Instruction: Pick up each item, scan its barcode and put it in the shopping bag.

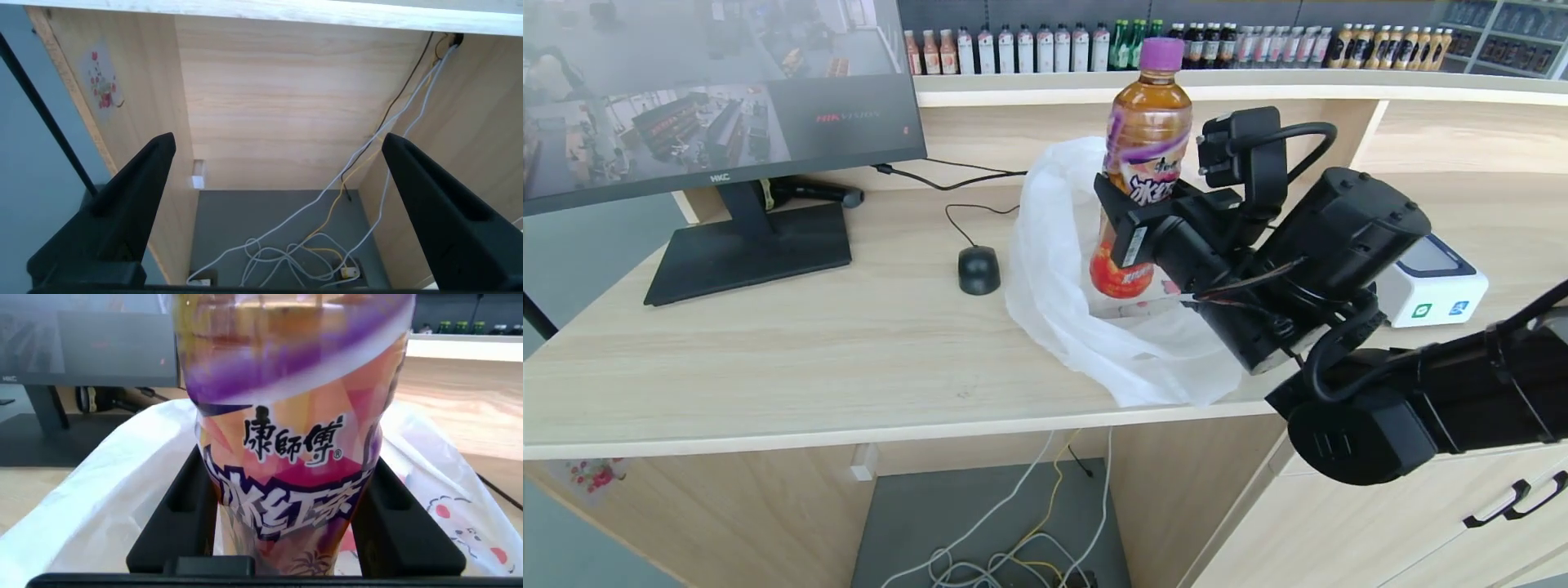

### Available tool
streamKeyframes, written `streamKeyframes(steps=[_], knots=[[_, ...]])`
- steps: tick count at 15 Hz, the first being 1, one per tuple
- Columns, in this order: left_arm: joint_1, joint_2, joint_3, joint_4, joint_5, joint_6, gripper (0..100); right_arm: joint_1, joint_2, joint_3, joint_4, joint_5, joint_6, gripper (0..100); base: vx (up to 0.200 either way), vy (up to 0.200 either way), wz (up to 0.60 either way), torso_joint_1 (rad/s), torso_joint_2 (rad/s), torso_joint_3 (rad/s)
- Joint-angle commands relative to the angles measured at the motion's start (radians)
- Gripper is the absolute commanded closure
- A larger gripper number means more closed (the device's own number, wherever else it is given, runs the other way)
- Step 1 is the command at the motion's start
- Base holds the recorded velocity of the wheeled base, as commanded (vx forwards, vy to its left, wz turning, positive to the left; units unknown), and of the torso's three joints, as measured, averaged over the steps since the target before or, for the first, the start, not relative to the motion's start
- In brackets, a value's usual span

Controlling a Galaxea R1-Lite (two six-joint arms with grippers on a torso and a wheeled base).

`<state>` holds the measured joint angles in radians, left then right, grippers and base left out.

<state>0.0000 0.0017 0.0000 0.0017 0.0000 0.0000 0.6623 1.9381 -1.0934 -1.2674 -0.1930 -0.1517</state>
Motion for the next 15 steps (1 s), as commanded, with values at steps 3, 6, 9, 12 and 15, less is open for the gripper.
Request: streamKeyframes(steps=[3,6,9,12,15], knots=[[0.0,0.0,0.0,0.0,0.0,0.0,0,-0.01,0.059,-0.077,0.037,0.0,0.017,100,0.0,0.0,0.0,0.0,0.0,0.0],[0.0,0.0,0.0,0.0,0.0,0.0,0,-0.013,0.087,-0.082,0.037,0.001,0.017,100,0.0,0.0,0.0,0.0,0.0,0.0],[0.0,0.0,0.0,0.0,0.0,0.0,0,-0.024,0.099,-0.082,0.037,0.001,0.034,100,0.0,0.0,0.0,0.0,0.0,0.0],[0.0,0.0,0.0,0.0,0.0,0.0,0,-0.027,0.099,-0.077,0.037,0.001,0.058,100,0.0,0.0,0.0,0.0,0.0,0.0],[0.0,0.0,0.0,0.0,0.0,0.0,0,-0.027,0.107,-0.071,0.037,0.001,0.058,100,0.0,0.0,0.0,0.0,0.0,0.0]])
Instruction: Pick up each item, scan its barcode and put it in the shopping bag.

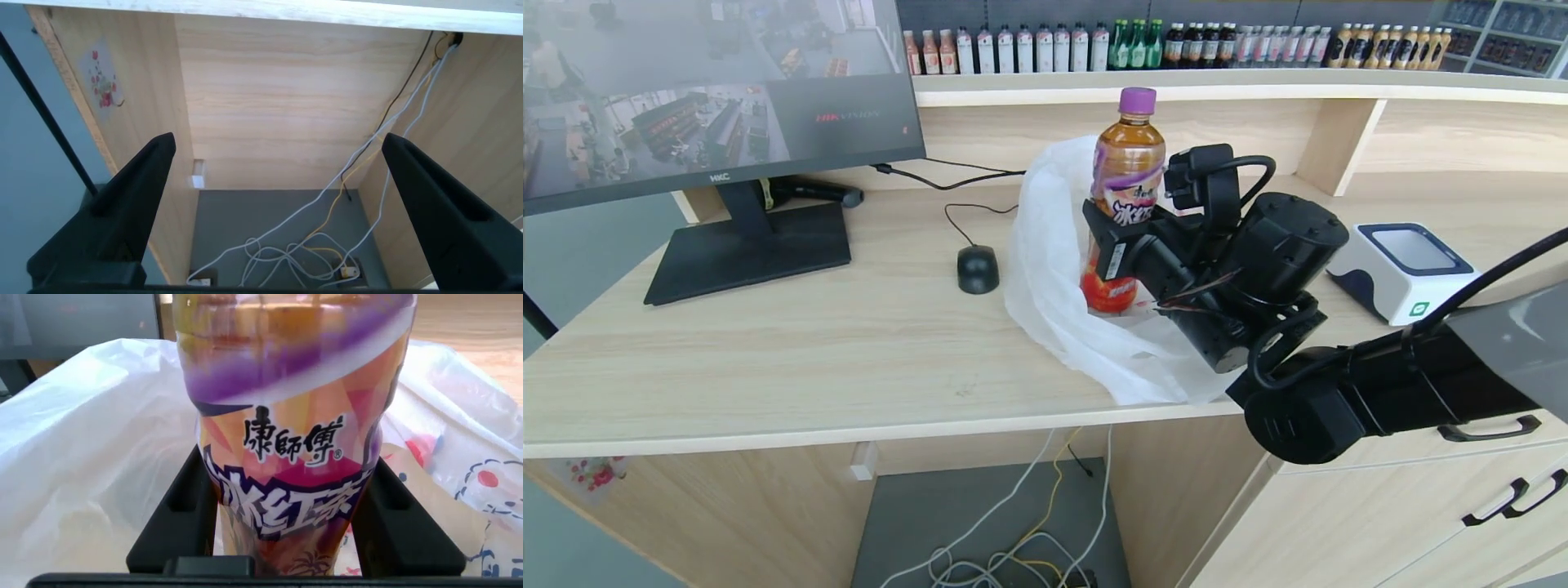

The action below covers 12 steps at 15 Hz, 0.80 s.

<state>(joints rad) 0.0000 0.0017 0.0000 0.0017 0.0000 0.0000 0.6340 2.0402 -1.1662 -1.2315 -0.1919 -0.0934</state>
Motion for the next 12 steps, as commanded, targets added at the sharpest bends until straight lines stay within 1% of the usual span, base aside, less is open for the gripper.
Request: streamKeyframes(steps=[1,5,12], knots=[[0.0,0.0,0.0,0.0,0.0,0.0,0,0.001,0.006,0.002,0.001,0.0,0.0,100,0.0,0.0,0.0,0.0,0.0,0.0],[0.0,0.0,0.0,0.0,0.0,0.0,0,0.001,0.015,0.025,0.0,0.0,0.001,100,0.0,0.0,0.0,0.0,0.0,0.0],[0.0,0.0,0.0,0.0,0.0,0.0,0,0.001,0.031,0.026,-0.003,-0.004,0.023,100,0.0,0.0,0.0,0.0,0.0,0.0]])
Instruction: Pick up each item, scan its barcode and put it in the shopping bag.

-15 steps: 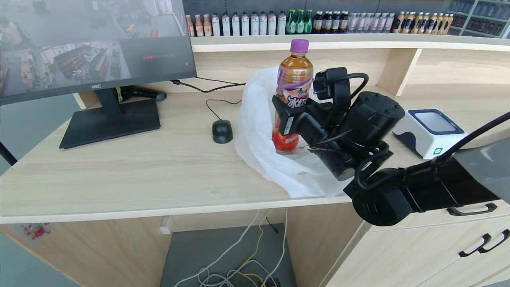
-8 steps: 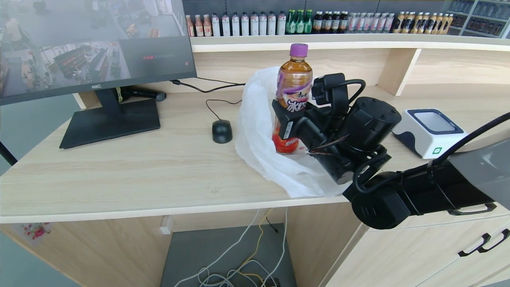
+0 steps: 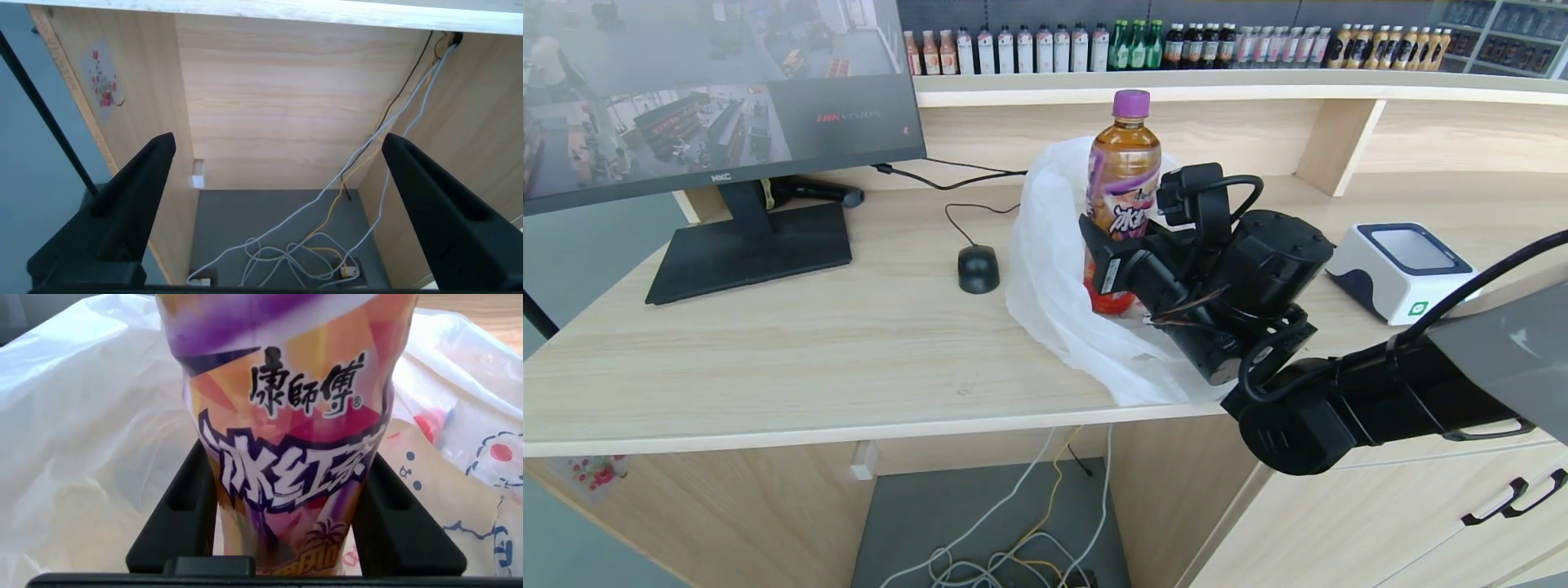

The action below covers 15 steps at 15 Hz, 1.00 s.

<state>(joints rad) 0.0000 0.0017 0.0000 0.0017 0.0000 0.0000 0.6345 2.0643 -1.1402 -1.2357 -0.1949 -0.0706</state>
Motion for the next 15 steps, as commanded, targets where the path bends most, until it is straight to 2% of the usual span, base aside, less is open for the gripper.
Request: streamKeyframes(steps=[1,15], knots=[[0.0,0.0,0.0,0.0,0.0,0.0,0,0.001,0.007,0.0,0.001,0.0,0.0,100,0.0,0.0,0.0,0.0,0.0,0.0],[0.0,0.0,0.0,0.0,0.0,0.0,0,0.002,0.0,0.011,-0.002,-0.005,0.005,100,0.0,0.0,0.0,0.0,0.0,0.0]])
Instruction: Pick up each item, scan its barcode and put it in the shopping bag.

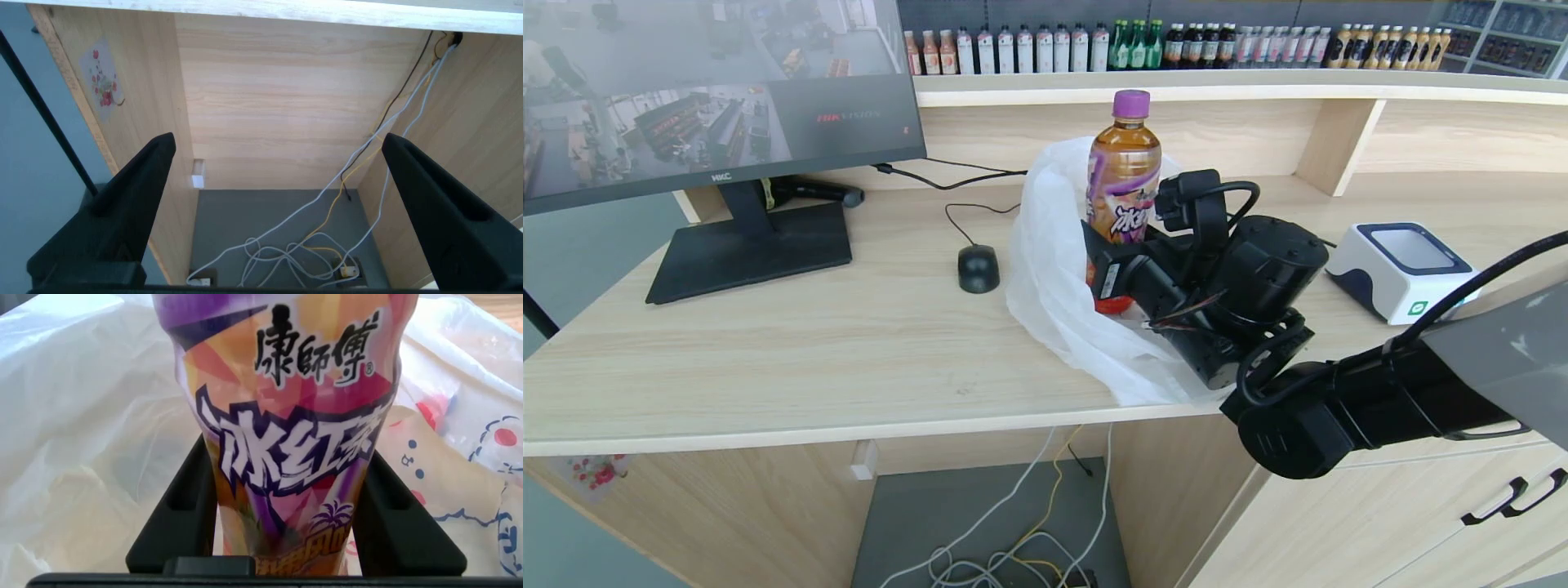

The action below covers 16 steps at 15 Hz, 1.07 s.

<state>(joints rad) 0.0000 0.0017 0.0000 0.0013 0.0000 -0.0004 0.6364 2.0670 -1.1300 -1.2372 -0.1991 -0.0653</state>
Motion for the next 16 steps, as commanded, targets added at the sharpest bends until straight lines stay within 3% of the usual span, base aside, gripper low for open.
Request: streamKeyframes(steps=[1,2,3,10,16], knots=[[0.0,0.0,0.0,0.0,0.0,-0.001,0,0.0,-0.002,0.004,-0.001,0.0,-0.001,100,0.0,0.0,0.0,0.0,0.0,0.0],[0.0,0.0,0.0,0.0,0.0,0.0,0,0.0,-0.002,0.009,-0.001,0.0,-0.001,100,0.0,0.0,0.0,0.0,0.0,0.0],[0.0,0.0,0.0,0.0,0.0,0.0,0,0.0,-0.004,0.007,-0.002,0.0,-0.001,0,0.0,0.0,0.0,0.0,0.0,0.0],[0.0,0.0,0.0,0.0,0.0,0.0,0,0.002,-0.054,0.013,-0.004,-0.002,-0.002,0,0.0,0.0,0.0,0.0,0.0,0.0],[0.0,0.0,0.0,0.0,0.0,0.0,0,0.005,-0.246,0.176,-0.005,-0.011,-0.018,0,0.0,0.0,0.0,0.0,0.0,0.0]])
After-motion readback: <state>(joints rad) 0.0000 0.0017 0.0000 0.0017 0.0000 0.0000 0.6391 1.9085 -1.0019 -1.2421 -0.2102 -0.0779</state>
